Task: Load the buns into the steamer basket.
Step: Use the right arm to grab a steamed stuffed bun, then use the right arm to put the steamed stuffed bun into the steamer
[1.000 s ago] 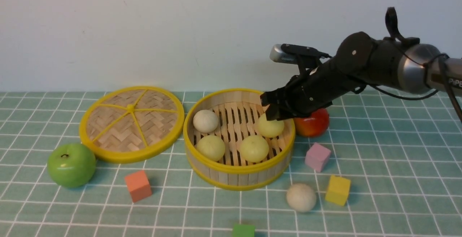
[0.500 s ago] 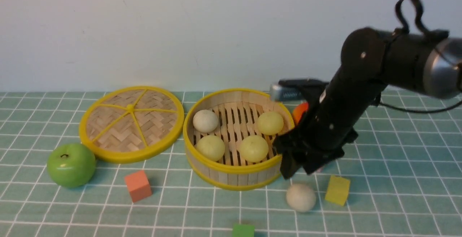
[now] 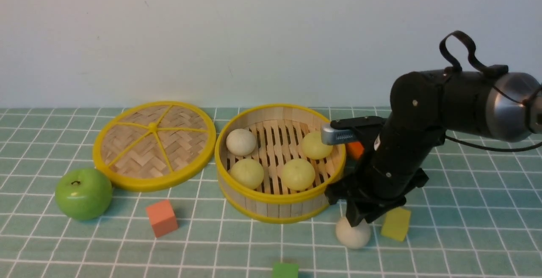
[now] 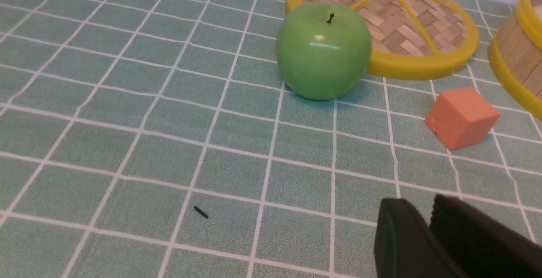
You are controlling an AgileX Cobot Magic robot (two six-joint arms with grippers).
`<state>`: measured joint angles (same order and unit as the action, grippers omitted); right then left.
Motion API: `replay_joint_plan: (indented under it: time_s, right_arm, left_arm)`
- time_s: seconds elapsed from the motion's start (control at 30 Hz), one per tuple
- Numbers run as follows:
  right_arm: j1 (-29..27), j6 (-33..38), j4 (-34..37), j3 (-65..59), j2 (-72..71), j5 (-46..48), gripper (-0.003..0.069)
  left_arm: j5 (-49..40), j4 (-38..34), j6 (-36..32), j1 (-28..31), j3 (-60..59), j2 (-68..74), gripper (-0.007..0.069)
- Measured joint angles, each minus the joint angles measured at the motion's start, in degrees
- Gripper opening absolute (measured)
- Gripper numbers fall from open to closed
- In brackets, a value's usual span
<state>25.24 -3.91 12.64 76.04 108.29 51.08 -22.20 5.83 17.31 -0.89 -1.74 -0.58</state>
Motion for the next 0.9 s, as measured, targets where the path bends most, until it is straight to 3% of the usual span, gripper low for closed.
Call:
replay_joint_plan:
  time_s: [0.47,0.63,0.67,0.77,0.9]
  right_arm:
    - [0.0,-0.2,0.3,-0.2,2.4,-2.0,0.0235]
    - [0.0,-0.2,0.3,-0.2,2.4,-2.0,0.0156]
    - [0.0,-0.2,0.3,-0.2,2.4,-2.0,0.0095]
    - [0.0,-0.2,0.3,-0.1,2.4,-1.6,0.0020]
    - [0.0,0.4,0.3,3.3,2.4,2.9,0.0010]
  left_arm:
    - [0.0,0.0,0.0,0.0,0.0,0.0,0.0129]
    - [0.0,0.0,0.0,0.0,0.0,0.0,0.0129]
    - [0.0,0.0,0.0,0.0,0.0,0.0,0.0129]
    - [0.0,0.0,0.0,0.0,0.0,0.0,0.0131]
    - [0.0,0.0,0.0,0.0,0.0,0.0,0.0134]
